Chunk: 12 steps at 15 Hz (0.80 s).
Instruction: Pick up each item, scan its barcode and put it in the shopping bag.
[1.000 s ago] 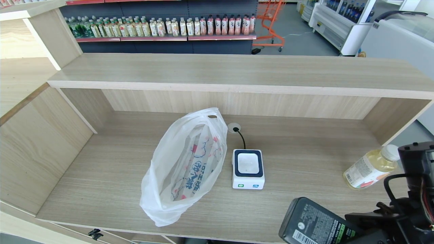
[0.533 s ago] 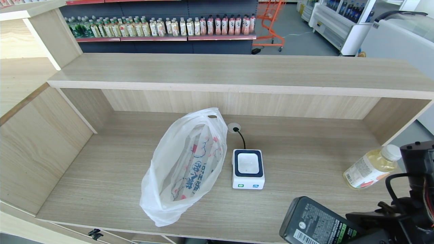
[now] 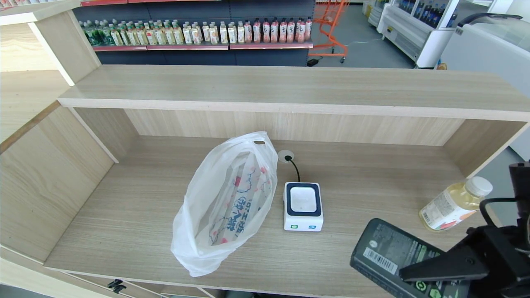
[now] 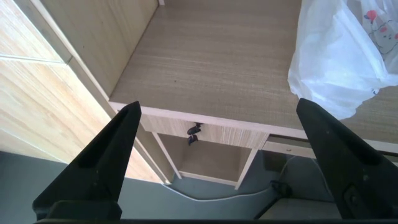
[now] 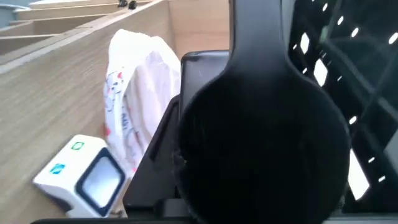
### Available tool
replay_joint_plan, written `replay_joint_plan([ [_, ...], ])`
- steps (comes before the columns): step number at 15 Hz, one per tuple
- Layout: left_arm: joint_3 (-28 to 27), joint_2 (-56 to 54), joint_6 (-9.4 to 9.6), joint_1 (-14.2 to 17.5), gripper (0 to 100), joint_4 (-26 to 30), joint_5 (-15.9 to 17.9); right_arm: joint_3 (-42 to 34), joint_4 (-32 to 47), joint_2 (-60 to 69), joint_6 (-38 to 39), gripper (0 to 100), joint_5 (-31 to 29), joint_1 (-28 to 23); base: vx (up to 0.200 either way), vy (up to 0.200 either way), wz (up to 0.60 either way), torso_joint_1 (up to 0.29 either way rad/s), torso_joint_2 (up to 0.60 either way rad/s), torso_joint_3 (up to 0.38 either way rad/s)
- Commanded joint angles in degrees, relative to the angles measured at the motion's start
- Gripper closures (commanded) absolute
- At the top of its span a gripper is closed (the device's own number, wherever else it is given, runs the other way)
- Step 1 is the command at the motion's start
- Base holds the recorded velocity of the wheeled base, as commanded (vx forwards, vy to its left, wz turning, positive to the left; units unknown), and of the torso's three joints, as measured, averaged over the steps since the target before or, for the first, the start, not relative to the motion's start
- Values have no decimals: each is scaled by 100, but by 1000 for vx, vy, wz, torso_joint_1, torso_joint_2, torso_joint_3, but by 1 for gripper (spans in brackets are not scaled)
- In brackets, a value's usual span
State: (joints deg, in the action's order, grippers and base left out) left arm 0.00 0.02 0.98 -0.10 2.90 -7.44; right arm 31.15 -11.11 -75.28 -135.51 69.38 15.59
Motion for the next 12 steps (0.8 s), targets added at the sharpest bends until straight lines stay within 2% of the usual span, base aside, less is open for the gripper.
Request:
replay_joint_plan([
  [1,0,-2,-1,1,0,0,-3,252,-41,690,2697,100,-355,-1419,0,0,0,0,0,0],
  [2,0,-2,-1,10,0,0,-3,278,-23,848,3444,100,-258,-1629,0,0,0,0,0,0],
  [3,0,6,-1,1,0,0,-3,128,12,1015,4261,100,-91,-1594,0,0,0,0,0,0],
  [5,0,-2,-1,1,0,0,-3,76,12,1156,6370,100,-196,-1665,0,0,0,0,0,0],
  [6,0,6,-1,1,0,0,-3,172,12,1173,7566,100,-653,-1700,0,0,0,0,0,0],
  [7,0,6,-1,1,0,0,-3,199,21,1261,9095,100,-1445,-1603,0,0,0,0,0,0],
  [8,0,6,-1,1,0,0,-3,260,-14,1296,10765,100,-2209,-1287,0,0,0,0,0,0],
  [10,0,6,-1,1,0,0,-3,594,-181,910,13639,100,-3554,-496,0,0,0,0,0,0],
  [11,0,6,-1,1,0,0,-3,629,-340,461,14615,100,-4143,-188,0,0,0,0,0,0],
  [12,0,6,-1,1,0,0,-3,559,-515,66,15036,100,-4354,-91,0,0,0,0,0,0],
])
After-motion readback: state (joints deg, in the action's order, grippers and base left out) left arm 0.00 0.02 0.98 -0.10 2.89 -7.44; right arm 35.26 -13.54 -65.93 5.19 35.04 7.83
